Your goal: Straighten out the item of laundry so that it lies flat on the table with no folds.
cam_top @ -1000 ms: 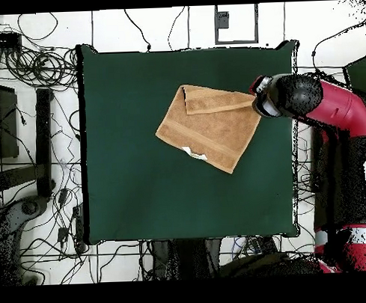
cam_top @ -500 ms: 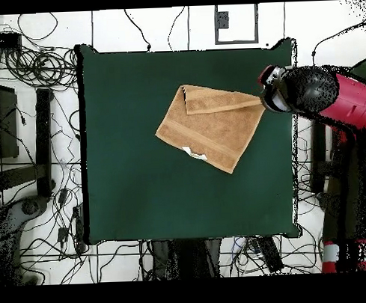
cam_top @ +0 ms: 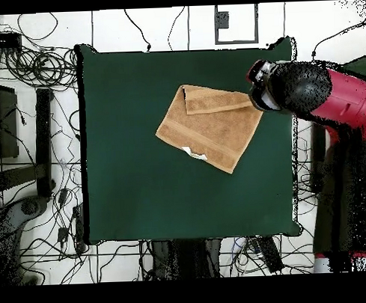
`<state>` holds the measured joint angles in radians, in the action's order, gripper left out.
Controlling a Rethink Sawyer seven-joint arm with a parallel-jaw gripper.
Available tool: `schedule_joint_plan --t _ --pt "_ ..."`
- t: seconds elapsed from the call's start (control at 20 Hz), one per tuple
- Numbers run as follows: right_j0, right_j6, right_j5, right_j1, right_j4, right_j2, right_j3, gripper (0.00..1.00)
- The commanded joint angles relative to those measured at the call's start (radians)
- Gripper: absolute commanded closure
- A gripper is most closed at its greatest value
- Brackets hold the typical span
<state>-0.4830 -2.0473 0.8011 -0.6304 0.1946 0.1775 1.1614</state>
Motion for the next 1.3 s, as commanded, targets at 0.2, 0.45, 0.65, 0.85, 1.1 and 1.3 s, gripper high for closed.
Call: schedule_joint_plan --t 0.2,0.45,0.65,0.85,1.1,1.3 --pt "0.107 -0.232 -0.076 0.032 -0.064 -0.002 0.227 0.0" --pt "0.133 -0.273 -0.143 0.053 -0.093 -0.026 0.234 0.0" --pt "0.166 -0.311 -0.219 0.086 -0.108 -0.06 0.215 0.0" --pt "0.191 -0.325 -0.271 0.121 -0.127 -0.082 0.196 0.0" --pt "0.228 -0.346 -0.312 0.152 -0.164 -0.115 0.183 0.0" --pt "0.268 -0.383 -0.332 0.161 -0.199 -0.152 0.185 0.0"
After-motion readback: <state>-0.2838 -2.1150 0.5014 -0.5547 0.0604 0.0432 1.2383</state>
